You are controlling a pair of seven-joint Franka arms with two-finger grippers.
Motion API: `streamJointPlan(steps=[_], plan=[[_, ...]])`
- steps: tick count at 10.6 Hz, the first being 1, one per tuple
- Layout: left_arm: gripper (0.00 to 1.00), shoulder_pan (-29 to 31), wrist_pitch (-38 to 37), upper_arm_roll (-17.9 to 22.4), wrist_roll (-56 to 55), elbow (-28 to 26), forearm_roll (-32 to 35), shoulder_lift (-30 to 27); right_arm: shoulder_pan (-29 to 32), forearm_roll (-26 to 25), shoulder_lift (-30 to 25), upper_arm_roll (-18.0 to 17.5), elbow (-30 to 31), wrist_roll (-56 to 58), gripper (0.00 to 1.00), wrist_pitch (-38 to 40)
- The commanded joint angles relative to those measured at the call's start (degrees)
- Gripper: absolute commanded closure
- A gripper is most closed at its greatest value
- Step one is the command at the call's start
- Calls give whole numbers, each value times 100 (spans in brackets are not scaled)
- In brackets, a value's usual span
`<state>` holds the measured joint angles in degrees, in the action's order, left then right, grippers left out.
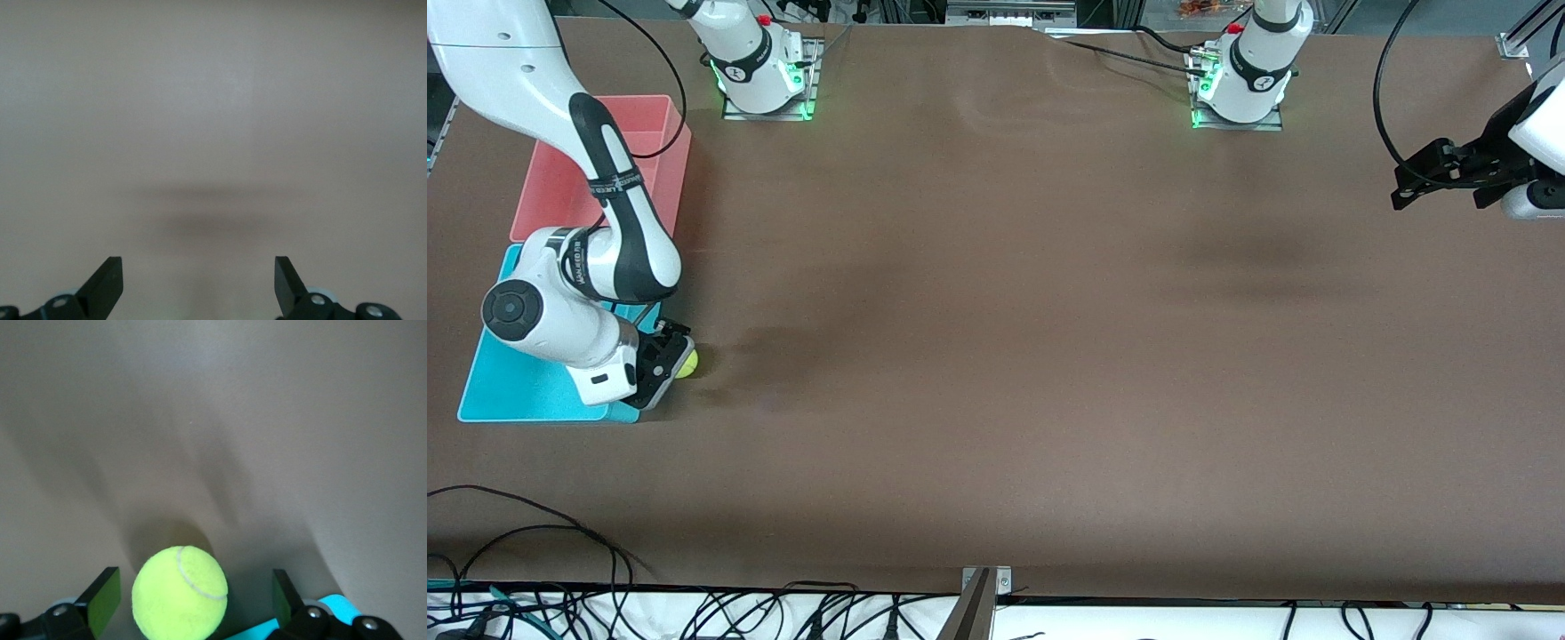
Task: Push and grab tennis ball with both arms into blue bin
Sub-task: 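Close the right gripper on the tennis ball and lift it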
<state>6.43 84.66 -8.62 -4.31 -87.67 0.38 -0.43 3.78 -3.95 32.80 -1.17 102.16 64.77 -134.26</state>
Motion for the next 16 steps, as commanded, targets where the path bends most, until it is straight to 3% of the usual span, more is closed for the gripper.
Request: streamJointPlan(steps=[1, 7, 9, 10, 11, 12, 14, 16], plan=[[0, -167, -82, 71, -88, 48, -74, -1, 131, -88, -124, -41, 506, 255, 0, -450], [0, -194, -20, 422, -18, 4, -364, 34, 201, -88, -115, -41, 867, 281, 0, -1074], [0, -168, -64, 405, -27, 74, -372, 87, 210, -88, -115, -41, 982, 412, 24, -1295], [0, -177, -64, 405, -26, 75, -372, 87, 245, -88, -98, -41, 964, 605, 46, -1305], [0, -194, -64, 405, -26, 75, -372, 87, 254, -88, -107, -41, 947, 685, 75, -1296], [0, -203, -64, 387, -26, 75, -372, 87, 254, -88, -107, -41, 929, 686, 88, -1278], [0, -194, -64, 387, -27, 75, -372, 87, 246, -36, -124, -67, 877, 616, 90, -1235], [0, -150, -64, 396, -26, 75, -372, 95, 254, 78, -229, -76, 649, 354, 100, -632]])
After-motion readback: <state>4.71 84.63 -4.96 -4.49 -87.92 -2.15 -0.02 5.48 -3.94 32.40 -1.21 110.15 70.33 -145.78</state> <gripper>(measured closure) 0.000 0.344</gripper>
